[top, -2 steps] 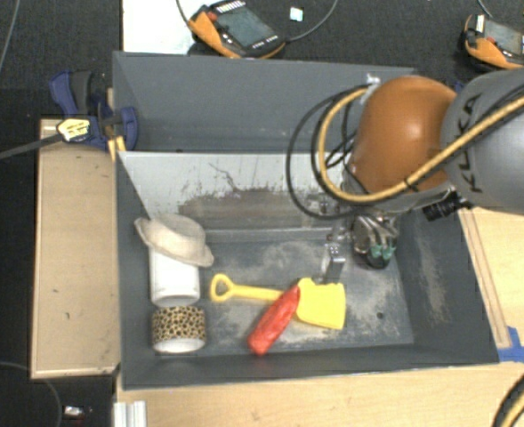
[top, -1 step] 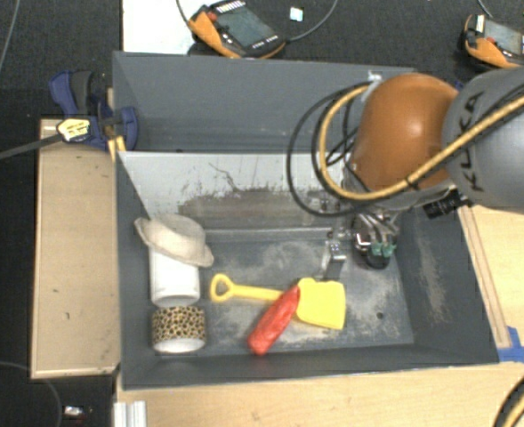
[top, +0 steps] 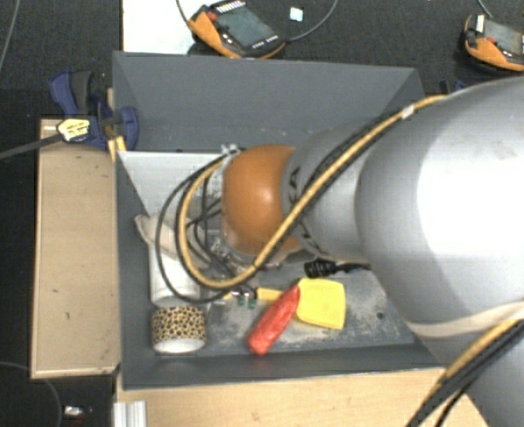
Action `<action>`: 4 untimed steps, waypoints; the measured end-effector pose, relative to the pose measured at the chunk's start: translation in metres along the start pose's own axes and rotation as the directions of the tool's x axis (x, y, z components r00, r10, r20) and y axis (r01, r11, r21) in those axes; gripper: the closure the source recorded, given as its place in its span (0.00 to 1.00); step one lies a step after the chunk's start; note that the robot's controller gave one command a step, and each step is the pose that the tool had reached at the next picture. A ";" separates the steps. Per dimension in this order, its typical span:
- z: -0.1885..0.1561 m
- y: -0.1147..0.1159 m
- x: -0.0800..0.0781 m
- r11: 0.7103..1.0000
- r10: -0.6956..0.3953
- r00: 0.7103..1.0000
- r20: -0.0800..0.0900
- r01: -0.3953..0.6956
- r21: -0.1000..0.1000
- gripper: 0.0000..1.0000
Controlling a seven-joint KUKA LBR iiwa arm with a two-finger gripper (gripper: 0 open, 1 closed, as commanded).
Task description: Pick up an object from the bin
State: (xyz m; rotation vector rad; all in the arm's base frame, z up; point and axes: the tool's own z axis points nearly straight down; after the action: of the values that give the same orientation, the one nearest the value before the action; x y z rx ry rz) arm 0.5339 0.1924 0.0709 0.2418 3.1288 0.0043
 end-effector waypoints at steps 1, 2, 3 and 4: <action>-0.079 -0.162 0.014 0.985 -0.172 0.985 0.004 0.172 0.005 0.00; -0.029 -0.047 0.021 1.000 -0.029 1.000 -0.004 0.029 -0.004 0.00; -0.003 -0.206 0.009 0.974 -0.228 0.974 0.009 0.228 0.006 0.00; 0.000 -0.056 0.027 0.990 0.138 0.990 -0.003 -0.138 -0.011 1.00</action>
Offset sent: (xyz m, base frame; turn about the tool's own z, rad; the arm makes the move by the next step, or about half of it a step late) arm -0.0286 -0.0476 0.0291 -0.0233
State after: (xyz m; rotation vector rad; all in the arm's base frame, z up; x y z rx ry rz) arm 0.4985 0.1414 0.0703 0.4584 3.1060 0.0222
